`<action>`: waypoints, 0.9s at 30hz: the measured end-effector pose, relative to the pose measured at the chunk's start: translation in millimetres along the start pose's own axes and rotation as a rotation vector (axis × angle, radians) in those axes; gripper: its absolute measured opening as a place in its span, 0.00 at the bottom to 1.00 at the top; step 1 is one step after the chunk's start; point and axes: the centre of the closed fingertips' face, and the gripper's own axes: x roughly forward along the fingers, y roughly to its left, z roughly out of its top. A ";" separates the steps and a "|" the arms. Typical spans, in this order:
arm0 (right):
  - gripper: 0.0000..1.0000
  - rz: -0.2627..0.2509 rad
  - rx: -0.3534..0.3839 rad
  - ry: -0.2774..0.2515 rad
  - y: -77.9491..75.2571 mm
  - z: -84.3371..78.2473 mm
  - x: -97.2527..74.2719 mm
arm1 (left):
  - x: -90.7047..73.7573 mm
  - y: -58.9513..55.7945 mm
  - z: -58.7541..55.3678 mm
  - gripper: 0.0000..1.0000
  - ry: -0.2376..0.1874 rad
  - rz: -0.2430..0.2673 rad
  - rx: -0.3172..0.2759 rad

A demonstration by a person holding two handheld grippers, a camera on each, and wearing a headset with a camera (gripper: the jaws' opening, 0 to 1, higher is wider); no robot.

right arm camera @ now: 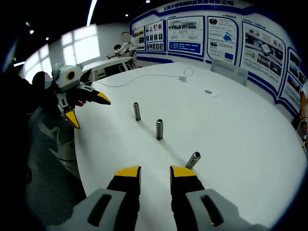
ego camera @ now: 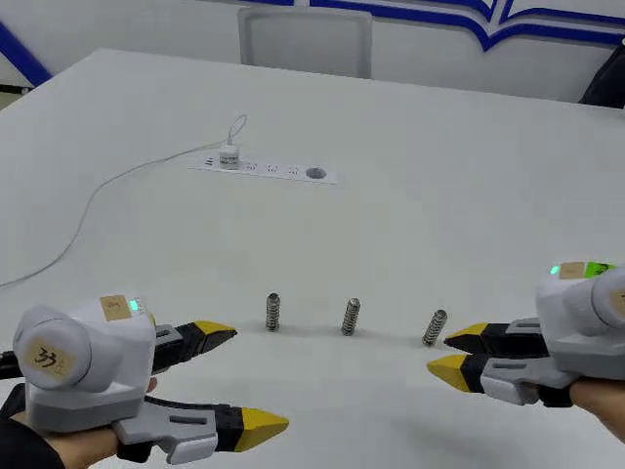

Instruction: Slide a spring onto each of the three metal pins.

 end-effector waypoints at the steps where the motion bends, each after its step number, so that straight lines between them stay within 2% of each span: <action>1: 0.26 0.000 0.000 -0.008 -0.7 -0.3 -1.3 | 0.1 0.1 -0.2 0.72 0.001 0.000 -0.001; 10: 0.32 -0.014 0.013 -0.071 -9.1 -9.0 -10.3 | 0.4 1.4 -1.0 0.73 0.004 0.009 -0.004; 15: 0.39 -0.021 0.006 -0.098 -11.6 -14.8 -15.0 | 0.2 3.1 -1.4 0.74 0.004 0.016 -0.009; 21: 0.49 -0.033 0.008 -0.147 -13.5 -13.4 -18.8 | -0.6 6.1 -0.6 0.74 -0.003 0.029 -0.019; 27: 0.56 -0.044 0.018 -0.166 -15.9 -12.6 -18.7 | -0.9 7.1 -0.5 0.75 -0.004 0.037 -0.021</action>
